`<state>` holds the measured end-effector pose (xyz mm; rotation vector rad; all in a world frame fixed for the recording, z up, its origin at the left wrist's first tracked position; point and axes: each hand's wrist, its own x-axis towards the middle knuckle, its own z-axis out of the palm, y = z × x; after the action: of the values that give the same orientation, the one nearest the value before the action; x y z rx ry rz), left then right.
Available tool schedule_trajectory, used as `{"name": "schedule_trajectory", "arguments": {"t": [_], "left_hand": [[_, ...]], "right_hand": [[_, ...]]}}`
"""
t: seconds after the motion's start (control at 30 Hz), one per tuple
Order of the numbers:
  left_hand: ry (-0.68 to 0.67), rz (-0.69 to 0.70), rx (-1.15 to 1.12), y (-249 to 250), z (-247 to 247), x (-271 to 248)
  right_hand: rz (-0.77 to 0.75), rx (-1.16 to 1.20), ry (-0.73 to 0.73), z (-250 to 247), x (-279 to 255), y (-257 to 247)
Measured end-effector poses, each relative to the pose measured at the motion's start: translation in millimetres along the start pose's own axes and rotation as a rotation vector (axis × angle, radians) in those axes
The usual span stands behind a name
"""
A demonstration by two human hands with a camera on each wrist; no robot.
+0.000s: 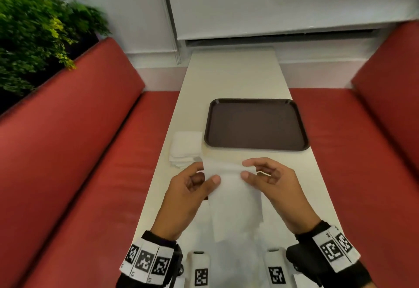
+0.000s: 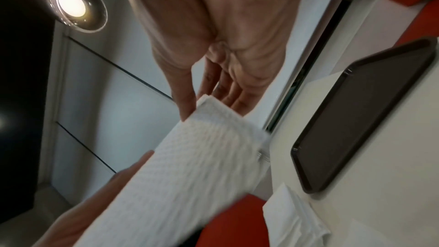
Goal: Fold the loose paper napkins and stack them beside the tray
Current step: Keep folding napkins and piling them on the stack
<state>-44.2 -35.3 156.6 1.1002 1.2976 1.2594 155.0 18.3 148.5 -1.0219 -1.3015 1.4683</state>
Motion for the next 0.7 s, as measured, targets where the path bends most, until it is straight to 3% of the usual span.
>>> {"name": "schedule_trajectory", "arguments": {"t": [0.27, 0.37, 0.5, 0.6, 0.7], "left_hand": [[-0.103, 0.171, 0.098, 13.5, -12.3, -6.5], [-0.140, 0.230, 0.162, 15.4, -19.2, -5.4], [-0.130, 0.245, 0.186, 16.4, -23.6, -2.4], [-0.098, 0.217, 0.174, 16.8, -25.7, 0.3], [0.005, 0.122, 0.056, 13.0, -26.4, 2.9]], "right_hand": [[-0.065, 0.155, -0.027, 6.2, 0.2, -13.4], [-0.016, 0.157, -0.011, 9.4, 1.5, -14.9], [0.191, 0.211, -0.118, 13.6, 6.0, -15.8], [0.115, 0.040, -0.122, 18.5, 8.0, -9.4], [0.088, 0.020, -0.046, 21.8, 11.1, -1.8]]}}
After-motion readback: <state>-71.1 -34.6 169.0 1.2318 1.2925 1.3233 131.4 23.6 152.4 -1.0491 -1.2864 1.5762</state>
